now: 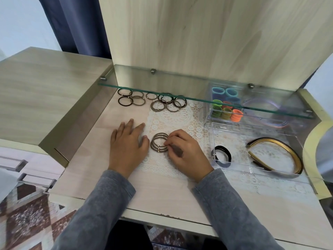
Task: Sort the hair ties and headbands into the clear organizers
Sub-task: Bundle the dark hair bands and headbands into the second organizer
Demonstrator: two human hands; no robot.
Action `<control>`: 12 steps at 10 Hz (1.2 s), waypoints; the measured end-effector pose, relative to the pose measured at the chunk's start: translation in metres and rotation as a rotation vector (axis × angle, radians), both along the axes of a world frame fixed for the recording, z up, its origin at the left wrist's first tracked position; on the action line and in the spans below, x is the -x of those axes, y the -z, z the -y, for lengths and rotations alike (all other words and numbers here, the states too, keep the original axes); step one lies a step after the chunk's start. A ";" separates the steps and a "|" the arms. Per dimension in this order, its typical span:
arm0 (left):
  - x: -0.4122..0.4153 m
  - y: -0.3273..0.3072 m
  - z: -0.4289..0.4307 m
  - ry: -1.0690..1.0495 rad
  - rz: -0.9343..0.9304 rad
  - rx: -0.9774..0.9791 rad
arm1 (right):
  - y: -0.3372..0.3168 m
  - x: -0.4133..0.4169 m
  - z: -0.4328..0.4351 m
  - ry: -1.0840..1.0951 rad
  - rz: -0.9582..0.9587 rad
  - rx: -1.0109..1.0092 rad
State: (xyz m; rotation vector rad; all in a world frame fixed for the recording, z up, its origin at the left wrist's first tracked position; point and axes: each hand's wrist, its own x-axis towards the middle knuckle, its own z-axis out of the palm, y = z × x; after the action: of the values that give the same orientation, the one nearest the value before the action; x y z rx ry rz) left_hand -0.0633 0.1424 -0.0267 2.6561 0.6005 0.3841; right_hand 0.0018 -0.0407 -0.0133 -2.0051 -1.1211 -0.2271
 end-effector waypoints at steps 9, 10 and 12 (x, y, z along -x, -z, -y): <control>-0.012 -0.010 -0.005 -0.063 0.117 0.229 | -0.003 -0.060 -0.044 0.676 -0.054 0.456; -0.023 -0.011 -0.007 -0.065 0.105 0.246 | -0.002 -0.060 -0.047 0.675 -0.050 0.492; -0.062 -0.019 -0.017 -0.071 0.078 0.149 | 0.000 -0.061 -0.047 0.694 -0.018 0.434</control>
State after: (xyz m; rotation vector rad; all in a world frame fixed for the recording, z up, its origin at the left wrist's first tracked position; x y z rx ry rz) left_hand -0.0011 0.1596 -0.0074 2.4718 0.6732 0.4440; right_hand 0.0629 0.0059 -0.0136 -2.7305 -0.4387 -0.3349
